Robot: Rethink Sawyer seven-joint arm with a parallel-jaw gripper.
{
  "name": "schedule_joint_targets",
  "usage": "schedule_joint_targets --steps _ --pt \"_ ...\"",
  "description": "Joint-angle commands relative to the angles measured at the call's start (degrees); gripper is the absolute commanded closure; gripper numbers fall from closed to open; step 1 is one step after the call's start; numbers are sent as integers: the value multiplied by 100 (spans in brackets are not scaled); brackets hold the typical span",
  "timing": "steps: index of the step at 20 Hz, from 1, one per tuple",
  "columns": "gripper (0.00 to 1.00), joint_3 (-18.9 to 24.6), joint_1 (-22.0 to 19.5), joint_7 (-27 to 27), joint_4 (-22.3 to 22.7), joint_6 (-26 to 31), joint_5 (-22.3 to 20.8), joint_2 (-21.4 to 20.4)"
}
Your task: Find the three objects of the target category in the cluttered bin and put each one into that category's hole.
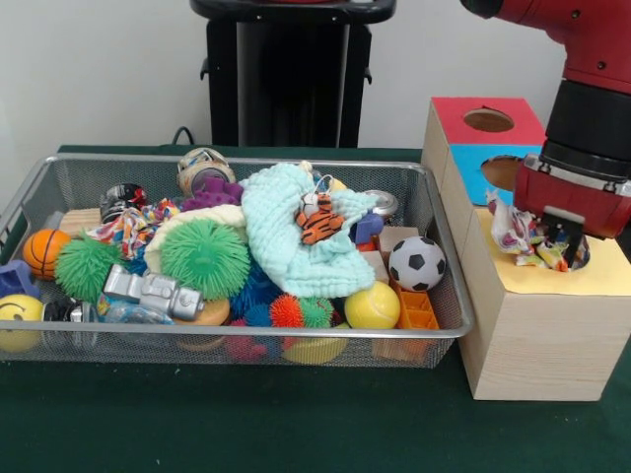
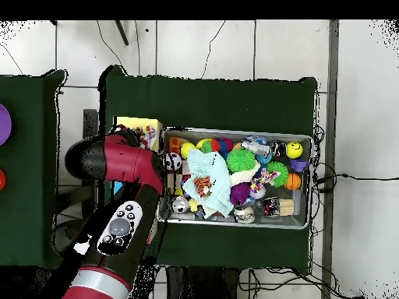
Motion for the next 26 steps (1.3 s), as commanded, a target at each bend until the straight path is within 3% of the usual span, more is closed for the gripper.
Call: schedule_joint_targets --steps 1,9,17,26 --pt "100 662 -136 1250 -68 0 227 536" --pt "100 658 -150 1218 -143 306 219 677" --pt "100 686 -135 1293 -195 218 302 837" --pt "100 800 -207 1205 -143 572 335 698"
